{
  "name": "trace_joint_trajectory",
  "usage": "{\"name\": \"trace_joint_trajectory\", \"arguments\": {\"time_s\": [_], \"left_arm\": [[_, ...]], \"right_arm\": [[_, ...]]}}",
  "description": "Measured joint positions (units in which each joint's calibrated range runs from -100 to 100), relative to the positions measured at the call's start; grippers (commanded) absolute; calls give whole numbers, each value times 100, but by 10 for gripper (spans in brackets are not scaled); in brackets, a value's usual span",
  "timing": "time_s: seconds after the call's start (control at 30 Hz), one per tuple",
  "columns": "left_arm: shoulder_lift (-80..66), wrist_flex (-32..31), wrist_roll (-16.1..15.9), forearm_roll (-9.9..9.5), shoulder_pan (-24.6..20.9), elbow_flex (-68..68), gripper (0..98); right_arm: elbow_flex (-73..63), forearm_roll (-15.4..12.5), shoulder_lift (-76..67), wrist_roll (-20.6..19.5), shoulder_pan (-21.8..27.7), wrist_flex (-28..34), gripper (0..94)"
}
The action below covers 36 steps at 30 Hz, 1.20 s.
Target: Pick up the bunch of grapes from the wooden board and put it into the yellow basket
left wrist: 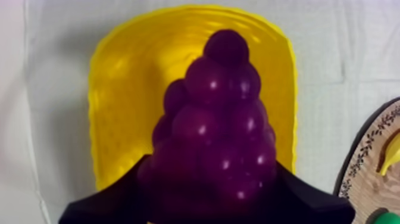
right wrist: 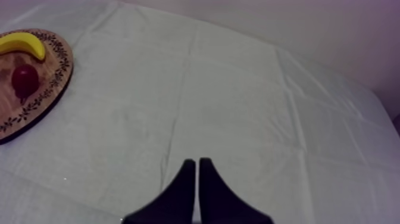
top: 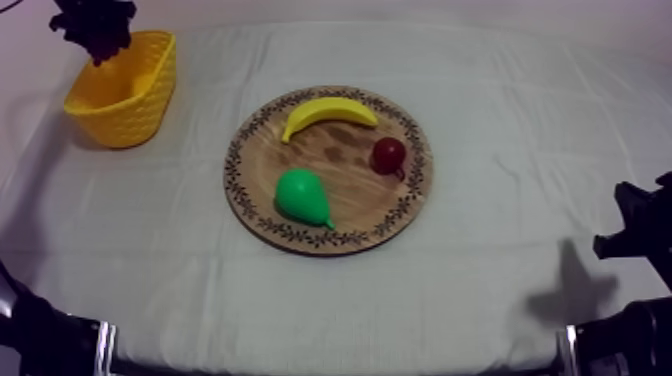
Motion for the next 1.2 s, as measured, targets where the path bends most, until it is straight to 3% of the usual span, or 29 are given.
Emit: {"name": "trace_joint_trajectory", "arguments": {"time_s": [0.3, 0.9, 1.2], "left_arm": [[712, -57, 7, 128, -8, -194, 440], [1108, 17, -97, 291, -129, -245, 874], [953, 48, -47, 303, -103, -271, 847]], "right_arm": [[0, 0, 0, 0, 0, 0, 3], [0, 0, 0, -1, 0, 0, 3], [0, 0, 0, -1, 0, 0, 3]]}}
